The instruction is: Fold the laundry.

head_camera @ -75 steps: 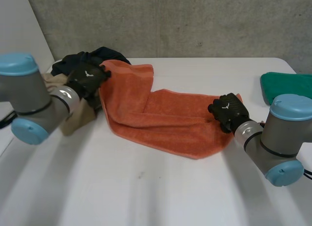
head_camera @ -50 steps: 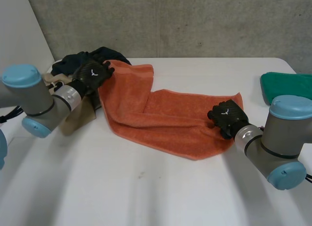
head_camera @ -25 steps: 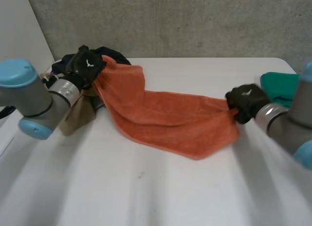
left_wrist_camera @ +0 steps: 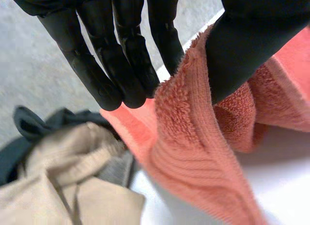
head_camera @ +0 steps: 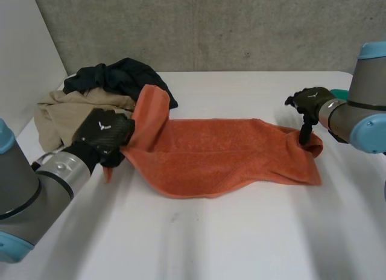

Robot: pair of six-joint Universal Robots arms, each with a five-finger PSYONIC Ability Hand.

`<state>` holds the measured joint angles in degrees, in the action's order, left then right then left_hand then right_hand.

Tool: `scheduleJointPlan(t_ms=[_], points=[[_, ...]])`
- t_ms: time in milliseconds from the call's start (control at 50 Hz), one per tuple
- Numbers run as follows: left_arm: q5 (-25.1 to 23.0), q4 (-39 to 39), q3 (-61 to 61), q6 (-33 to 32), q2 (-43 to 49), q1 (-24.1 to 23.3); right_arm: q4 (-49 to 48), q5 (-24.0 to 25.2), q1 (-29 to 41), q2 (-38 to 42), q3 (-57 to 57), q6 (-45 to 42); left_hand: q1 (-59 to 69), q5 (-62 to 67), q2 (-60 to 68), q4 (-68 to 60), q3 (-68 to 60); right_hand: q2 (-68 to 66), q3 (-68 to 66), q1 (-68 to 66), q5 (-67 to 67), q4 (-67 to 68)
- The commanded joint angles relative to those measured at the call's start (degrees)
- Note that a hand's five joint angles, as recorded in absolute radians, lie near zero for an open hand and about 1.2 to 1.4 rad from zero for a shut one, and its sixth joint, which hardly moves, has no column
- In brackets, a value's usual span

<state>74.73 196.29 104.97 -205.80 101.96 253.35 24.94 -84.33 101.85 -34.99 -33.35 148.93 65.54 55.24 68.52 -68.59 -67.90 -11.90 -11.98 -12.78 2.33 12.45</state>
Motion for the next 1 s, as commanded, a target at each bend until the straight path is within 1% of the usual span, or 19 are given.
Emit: scheduleJointPlan(t_ms=[20, 40, 80, 100, 120, 140, 180, 200, 280, 340, 380, 400, 500, 600, 700, 780, 840, 900, 1000], points=[[3.14, -2.66, -1.69, 0.05, 0.52, 0.82, -4.99, -4.45, -1.12, -13.58, -14.5, 4.97, 14.46, 14.76, 11.48, -11.41, -12.1, 1.9, 1.98, 2.78, -2.33, -2.45], [3.05, -3.1, -2.13, 0.14, -0.09, 1.0, -5.08, -3.66, -1.3, -15.35, -16.64, 4.8, 14.46, 14.76, 11.48, -11.41, -12.1, 1.9, 1.98, 2.78, -2.33, -2.45], [2.88, -3.37, -2.57, 0.22, -0.97, 1.09, -4.91, 0.72, -1.74, -21.41, -25.84, 2.26, 14.46, 14.76, 11.48, -11.41, -12.1, 1.9, 1.98, 2.78, -2.33, -2.45], [2.79, -3.45, -2.66, 0.22, -1.15, 1.09, -4.82, 1.96, -1.83, -22.74, -28.15, 1.11, 14.46, 14.76, 11.48, -11.41, -12.1, 1.59, 1.66, 2.47, -2.01, -2.14], [2.79, -3.54, -2.83, 0.31, -1.42, 1.18, -4.73, 3.28, -1.92, -23.89, -30.52, -0.2, 14.46, 14.76, 11.48, -11.41, -12.1, -1.27, -1.19, -0.39, 0.84, 0.72], [2.79, -3.72, -3.18, 0.49, -1.94, 1.18, -4.38, 5.47, -2.09, -26.16, -35.24, -3.35, 14.46, 14.76, 11.48, -11.41, -12.1, -7.29, -7.22, -6.42, 6.87, 6.74], [2.88, -3.81, -3.54, 0.84, -2.38, 1.18, -4.38, 7.15, -2.36, -27.93, -39.31, -5.83, 14.46, 14.76, 11.48, -11.41, -12.1, -12.71, -12.63, -11.83, 12.28, 12.16], [3.05, -3.98, -3.8, 1.19, -2.65, 1.0, -4.12, 8.64, -2.62, -29.42, -42.99, -8.36, 14.46, 14.76, 11.48, -11.41, -12.1, -17.56, -17.49, -16.69, 17.14, 17.01], [3.05, -4.07, -4.42, 1.8, -2.74, 0.83, -4.64, 10.58, -3.06, -31.71, -50.73, -12.25, 14.46, 14.76, 11.48, -11.41, -12.1, -32.21, -32.13, -31.33, 31.78, 31.66], [3.14, -4.07, -4.59, 1.89, -2.65, 0.74, -6.13, 11.55, -3.23, -31.81, -54.26, -13.66, 14.46, 14.76, 11.48, -11.41, -12.1, -33.09, -33.01, -32.21, 32.66, 32.54], [3.23, -4.07, -4.68, 1.89, -2.74, 1.0, -8.76, 12.69, -3.5, -31.11, -56.9, -14.8, 14.46, 14.76, 11.48, -11.41, -12.1, -28.24, -28.16, -27.36, 27.81, 27.69], [3.23, -4.07, -4.77, 1.89, -2.74, 1.09, -11.03, 13.04, -3.76, -30.41, -57.95, -15.59, 14.46, 14.76, 11.48, -11.41, -12.1, -20.55, -20.48, -19.67, 20.13, 20.0], [3.14, -4.07, -5.21, 1.89, -2.65, 1.97, -17.37, 13.14, -4.29, -27.86, -59.19, -16.39, 14.46, 14.76, 11.48, -11.41, -12.1, -15.1, -15.03, -14.22, 14.68, 14.55], [3.23, -4.07, -5.21, 1.89, -2.56, 2.49, -25.54, 13.05, -4.64, -25.49, -59.46, -15.95, 14.46, 14.76, 11.48, -11.41, -12.1, -15.09, -15.02, -14.21, 14.67, 14.54], [3.32, -4.07, -5.21, 1.89, -2.47, 2.67, -30.56, 13.05, -4.73, -23.99, -59.55, -16.12, 14.46, 14.76, 11.48, -11.41, -12.1, -15.59, -15.52, -14.72, 15.17, 15.04], [3.4, -4.07, -5.21, 1.72, -2.21, 3.02, -33.9, 13.4, -4.82, -22.85, -59.37, -16.3, 14.46, 14.76, 11.48, -11.41, -12.1, -17.95, -17.87, -17.07, 17.52, 17.4], [3.41, -3.81, -5.3, 1.63, -1.77, 3.29, -37.15, 13.84, -4.9, -21.44, -58.58, -16.82, 14.46, 14.76, 11.48, -11.41, -12.1, -22.13, -22.06, -21.26, 21.71, 21.58], [3.41, -3.81, -5.47, 1.54, -1.33, 3.37, -38.39, 14.28, -4.82, -20.47, -57.62, -17.27, 14.46, 14.76, 11.48, -11.41, -12.1, -23.83, -23.76, -22.96, 23.41, 23.28], [3.49, -3.98, -5.82, 1.46, -0.8, 3.37, -39.45, 14.54, -4.82, -18.01, -54.54, -18.15, 14.46, 14.76, 11.48, -11.41, -12.1, -30.56, -30.49, -29.69, 30.14, 30.01]])
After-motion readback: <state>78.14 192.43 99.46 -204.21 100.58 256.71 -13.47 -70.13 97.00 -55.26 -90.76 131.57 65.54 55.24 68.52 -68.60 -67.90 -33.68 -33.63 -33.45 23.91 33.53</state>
